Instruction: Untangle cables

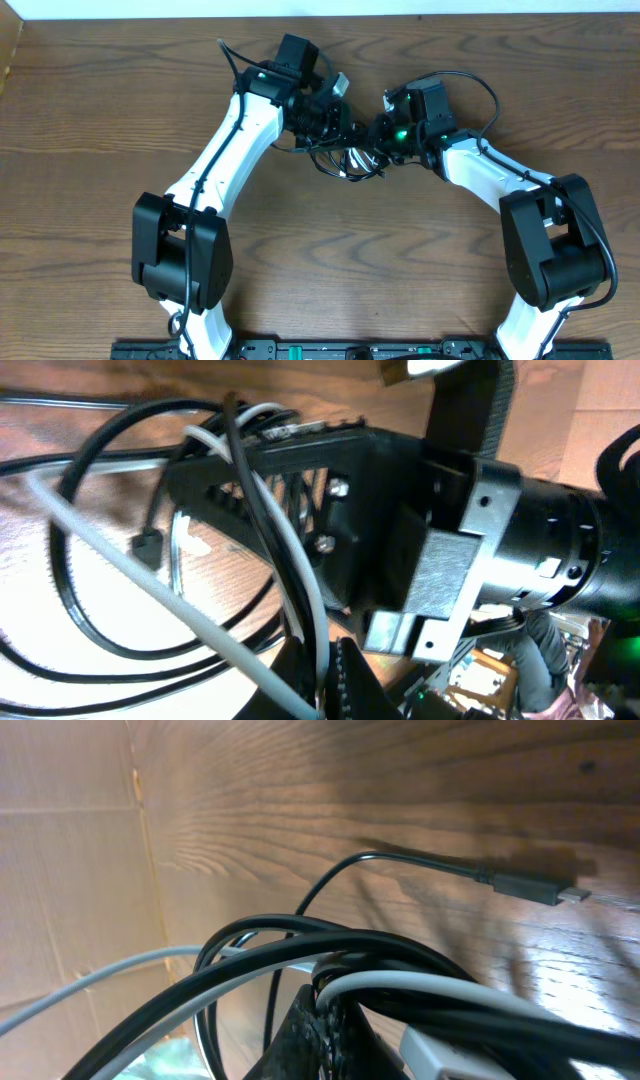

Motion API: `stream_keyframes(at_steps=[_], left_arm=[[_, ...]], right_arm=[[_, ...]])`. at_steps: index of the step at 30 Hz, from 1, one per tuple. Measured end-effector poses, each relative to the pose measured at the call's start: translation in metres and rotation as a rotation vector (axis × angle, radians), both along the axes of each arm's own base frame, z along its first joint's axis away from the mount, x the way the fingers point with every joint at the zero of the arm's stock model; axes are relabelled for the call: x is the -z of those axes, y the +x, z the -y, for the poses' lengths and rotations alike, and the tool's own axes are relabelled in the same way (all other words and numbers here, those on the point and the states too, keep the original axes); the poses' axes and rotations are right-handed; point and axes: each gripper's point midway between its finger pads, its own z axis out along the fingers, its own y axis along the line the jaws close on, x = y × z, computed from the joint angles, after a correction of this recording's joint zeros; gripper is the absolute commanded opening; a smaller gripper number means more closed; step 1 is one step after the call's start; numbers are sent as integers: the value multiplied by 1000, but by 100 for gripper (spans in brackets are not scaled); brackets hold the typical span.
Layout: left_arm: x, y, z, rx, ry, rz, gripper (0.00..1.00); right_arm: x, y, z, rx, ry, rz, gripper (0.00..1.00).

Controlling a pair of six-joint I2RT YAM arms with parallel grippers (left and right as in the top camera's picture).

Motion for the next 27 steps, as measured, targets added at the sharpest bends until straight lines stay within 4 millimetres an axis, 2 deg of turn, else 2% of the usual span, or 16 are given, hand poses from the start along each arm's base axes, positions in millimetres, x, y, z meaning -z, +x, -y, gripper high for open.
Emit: stream_keyframes(at_steps=[4,7,11,14,18,22,23,25,26,27], left_arm=[[3,-4,-9,17,14,-13,7],[6,-9,-16,43,42,-14,7],[19,-14,-34,52,159,-12,7],[27,-14,-47,68,247,9,7],[33,-9,-61,81,335,49,7],[35,-4,-67,89,375,82,7],[35,-3,-67,94,376,89,7],[34,-3,-65,119,362,109,7],[34,-3,-63,133,350,115,7],[33,-3,-60,152,333,124,7]], right_arm=[[0,1,5,-30,-11,40,1],[-8,6,9,-54,19,83,1],[-29,16,19,-95,112,165,1],[-45,25,35,-103,180,209,1],[-60,26,51,-107,242,210,1],[-76,22,56,-117,273,217,1],[-78,20,56,-120,276,213,8],[-77,15,55,-125,274,188,27],[-76,14,54,-132,269,188,31],[-70,10,53,-131,257,160,45]])
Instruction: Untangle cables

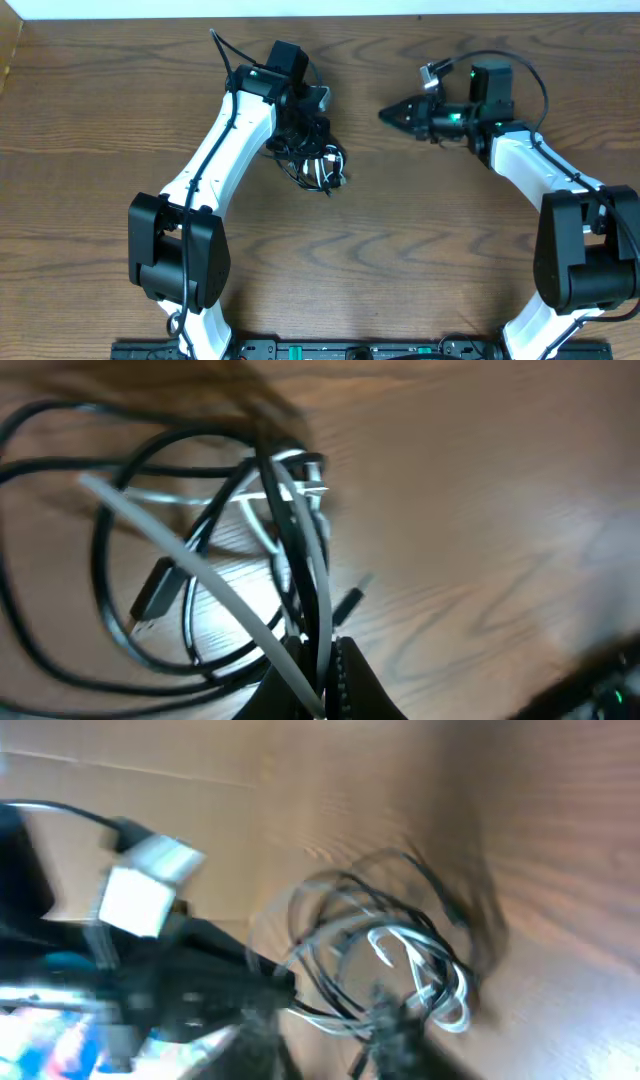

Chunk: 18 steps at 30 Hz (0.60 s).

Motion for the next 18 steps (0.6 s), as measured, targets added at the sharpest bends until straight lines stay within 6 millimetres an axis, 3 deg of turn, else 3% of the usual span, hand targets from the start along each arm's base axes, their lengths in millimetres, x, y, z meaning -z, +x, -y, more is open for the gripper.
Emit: stream_keyframes(at_steps=[5,14,18], left_arm=[[-11,-8,21,133,-136,15,7],[-27,-19,43,242,-302,22,8],[-29,-20,46,255,-320,22,7]], right_arm=[[33,-19,-5,-11,-125,-80,49],[61,-44,-12,-121,-290,-2,48],[74,-50,-19,-152,-396,53,34]])
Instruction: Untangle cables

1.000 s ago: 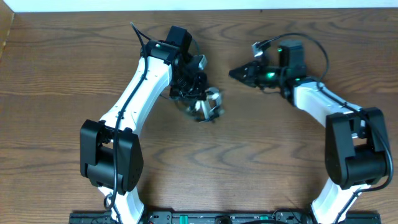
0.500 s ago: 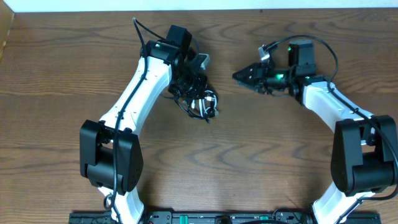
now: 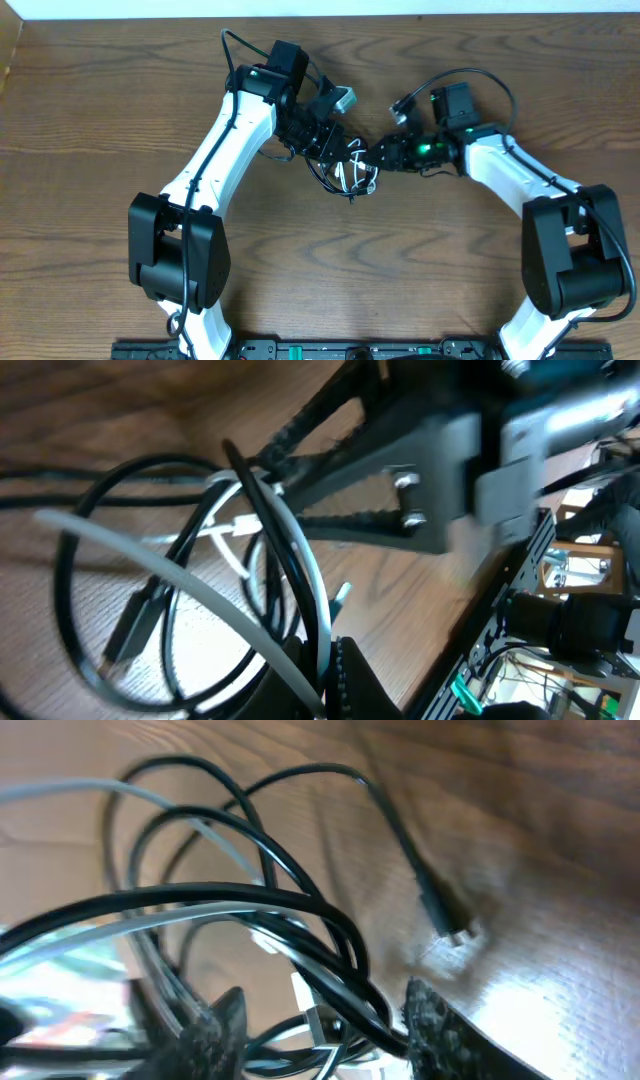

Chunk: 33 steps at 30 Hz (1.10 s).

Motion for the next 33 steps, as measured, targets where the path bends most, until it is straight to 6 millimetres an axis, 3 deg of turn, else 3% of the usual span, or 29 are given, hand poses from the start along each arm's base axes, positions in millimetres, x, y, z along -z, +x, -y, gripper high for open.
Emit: stream_keyframes(at_steps=[3,7,9,14,17,22,27,33], left_arm=[[-2,-2,4,14,-20,-2,7],[-5,-5,9,24,-41,-9,7],[-6,-6,9,25,-47,-11,7],[-8,-5,11,17,-65,-20,7],[-9,-1,11,-9,-73,-26,7],[-11,9,2,-56,-86,-32,7],[-11,11,-2,-99,-84,-62,7],[-22,12,7,-98,-158,-79,7]], right_arm=[[9,0,-4,-1,-79,34,23],[24,4,-1,77,-204,30,21],[30,8,5,141,-258,15,13],[47,15,31,313,-369,-57,10],[49,19,40,357,-377,-68,20],[41,24,37,288,-292,-47,34],[16,33,44,170,-82,8,60],[-15,30,55,60,142,61,63]])
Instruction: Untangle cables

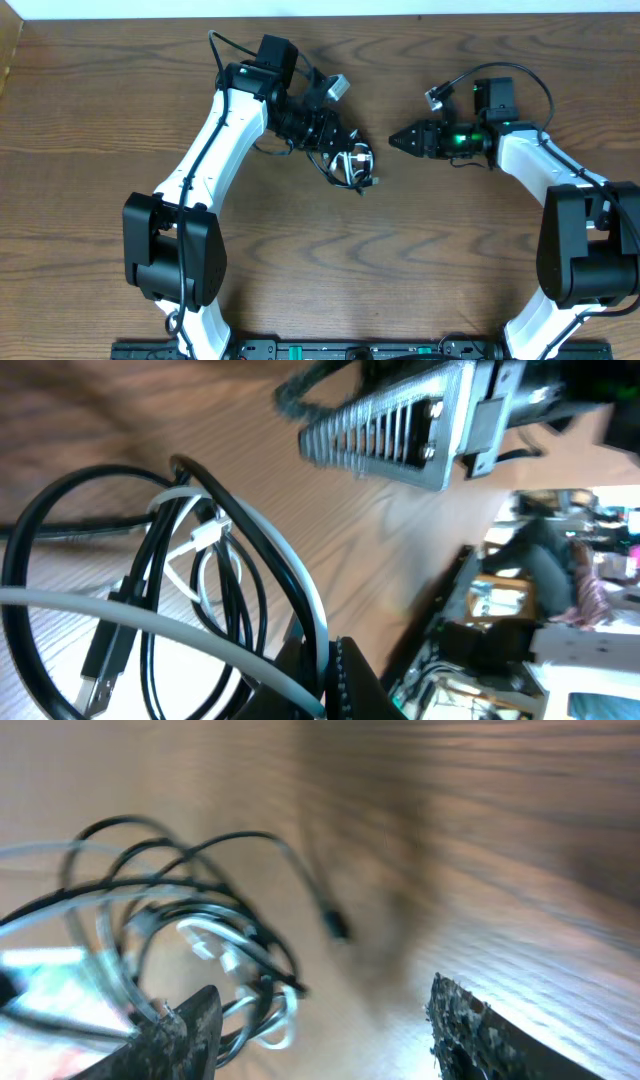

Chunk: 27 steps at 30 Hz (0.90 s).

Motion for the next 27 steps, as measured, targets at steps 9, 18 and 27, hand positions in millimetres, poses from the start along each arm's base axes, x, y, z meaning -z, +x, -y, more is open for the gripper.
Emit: stream_keyframes(at_steps=[9,18,27], left_arm=[[-18,17,14,-111,-101,-76,8],[-35,13,23,-127,-198,-184,8],[-9,29,0,-241,-38,-152,7]], right_arm=[[-18,-20,-29,-131,117,19,55],[25,-16,-47,72,-151,-148,45],[69,-30,8,388,-447,-405,40]])
